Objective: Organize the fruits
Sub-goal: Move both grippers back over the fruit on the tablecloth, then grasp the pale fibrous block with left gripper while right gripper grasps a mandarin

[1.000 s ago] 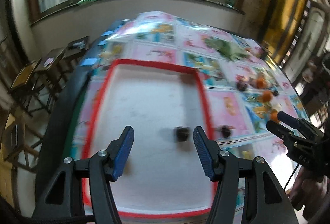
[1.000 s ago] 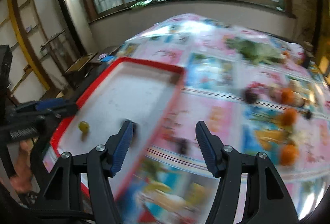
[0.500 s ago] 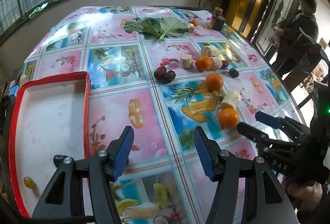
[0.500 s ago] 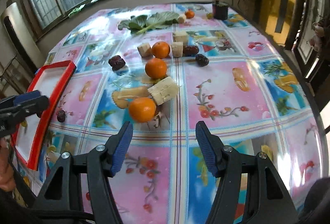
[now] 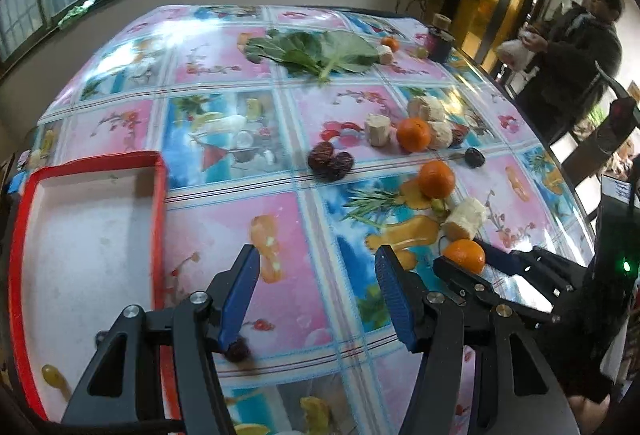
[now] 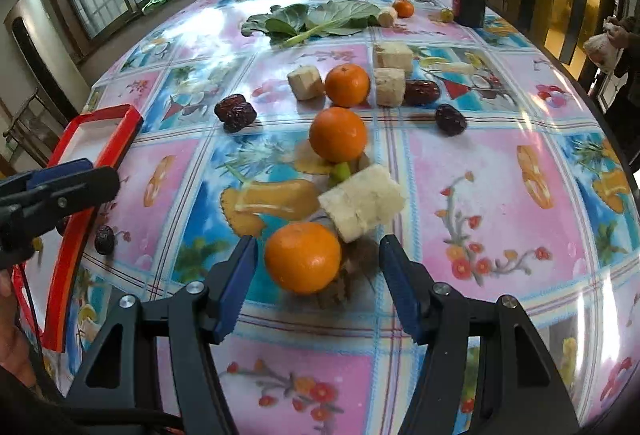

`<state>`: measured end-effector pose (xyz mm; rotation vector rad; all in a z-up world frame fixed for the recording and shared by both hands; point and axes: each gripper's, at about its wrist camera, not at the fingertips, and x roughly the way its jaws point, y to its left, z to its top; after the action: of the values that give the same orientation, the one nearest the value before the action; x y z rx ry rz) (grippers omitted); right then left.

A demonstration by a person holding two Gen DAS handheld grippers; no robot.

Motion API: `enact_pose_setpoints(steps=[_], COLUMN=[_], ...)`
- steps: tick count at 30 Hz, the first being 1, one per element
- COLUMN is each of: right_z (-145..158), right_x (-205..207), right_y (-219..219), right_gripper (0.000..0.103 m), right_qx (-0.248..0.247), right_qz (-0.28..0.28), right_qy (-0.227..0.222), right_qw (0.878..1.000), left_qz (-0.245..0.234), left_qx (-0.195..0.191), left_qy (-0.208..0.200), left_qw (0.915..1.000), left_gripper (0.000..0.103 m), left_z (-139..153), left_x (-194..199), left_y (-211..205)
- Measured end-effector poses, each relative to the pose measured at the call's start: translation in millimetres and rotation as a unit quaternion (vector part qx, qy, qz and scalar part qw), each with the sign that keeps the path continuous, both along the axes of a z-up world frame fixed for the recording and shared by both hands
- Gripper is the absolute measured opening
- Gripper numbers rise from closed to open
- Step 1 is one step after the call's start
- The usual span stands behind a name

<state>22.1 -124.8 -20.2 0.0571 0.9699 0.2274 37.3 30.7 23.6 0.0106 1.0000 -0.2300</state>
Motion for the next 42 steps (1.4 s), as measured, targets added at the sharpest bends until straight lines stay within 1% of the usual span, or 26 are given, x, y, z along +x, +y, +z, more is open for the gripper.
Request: enact_pose_setpoints(steps=[1, 2, 3, 6, 10, 14, 16, 21, 22, 24, 26, 30, 35, 39, 42], right_z=[0, 0, 1, 2, 2, 3, 3, 3, 3, 3, 3, 3, 3, 3, 5], right_x=[0, 0, 0, -4, -14, -22, -24, -27, -28, -27, -26, -23, -22, -21, -20], right_y=[3, 4, 5, 5, -13, -43, -56, -80, -83, -87, -90, -94, -95, -96, -88], right_gripper=[0.052, 0.043, 0.036, 0.036, 0.036, 0.036, 0.036, 0.036, 0.036, 0.036, 0.036, 0.036, 0.036, 0.036, 0.036], right_qx=[-0.006, -0.011, -0.010, -0.019, -0.017, -0.019, -0.017, -0.005, -0.003, 0.003, 0.005, 0.009, 0.012, 0.019, 0.019], right_qz=[0.004, 0.006, 0.011, 0.016, -0.001, -0.029, -0.041, -0.057, -0.057, -0.058, -0.059, -0.059, -0.059, -0.059, -0.052], right_qy=[-0.003, -0.004, -0.004, -0.005, -0.006, -0.006, -0.006, -0.003, -0.003, -0.001, -0.001, 0.000, 0.000, 0.002, 0.001], right_qw=[1.000, 1.000, 1.000, 1.000, 1.000, 0.999, 0.999, 0.998, 0.998, 0.998, 0.998, 0.998, 0.998, 0.998, 0.998], left_qz=[-0.005, -0.011, -0.022, -0.050, -0.082, -0.086, -0.091, -0.102, -0.100, -0.092, -0.083, -0.088, -0.075, -0.063, -0.051], left_qx=[0.001, 0.001, -0.001, -0.001, -0.003, -0.014, -0.014, 0.009, 0.011, 0.013, 0.024, 0.042, 0.027, 0.022, 0.020], left_qy=[0.001, 0.002, 0.005, 0.012, 0.022, 0.026, 0.027, 0.022, 0.023, 0.026, 0.012, -0.003, 0.004, -0.001, -0.007], left_qw=[1.0000, 0.9999, 0.9997, 0.9987, 0.9964, 0.9959, 0.9954, 0.9945, 0.9947, 0.9954, 0.9962, 0.9953, 0.9968, 0.9977, 0.9985], left_gripper=[0.060, 0.060, 0.060, 0.060, 0.060, 0.060, 0.060, 0.059, 0.058, 0.047, 0.042, 0.041, 0.040, 0.040, 0.040], left_z=[-1, -3, -6, -13, -23, -28, -30, -37, -39, -44, -43, -45, -42, -36, -28], left_x=[1, 3, 4, 4, 3, 7, 9, 16, 18, 21, 21, 16, 14, 7, 4], left_y=[-4, -9, -17, -39, -71, -94, -105, -130, -131, -133, -133, -135, -126, -113, -101])
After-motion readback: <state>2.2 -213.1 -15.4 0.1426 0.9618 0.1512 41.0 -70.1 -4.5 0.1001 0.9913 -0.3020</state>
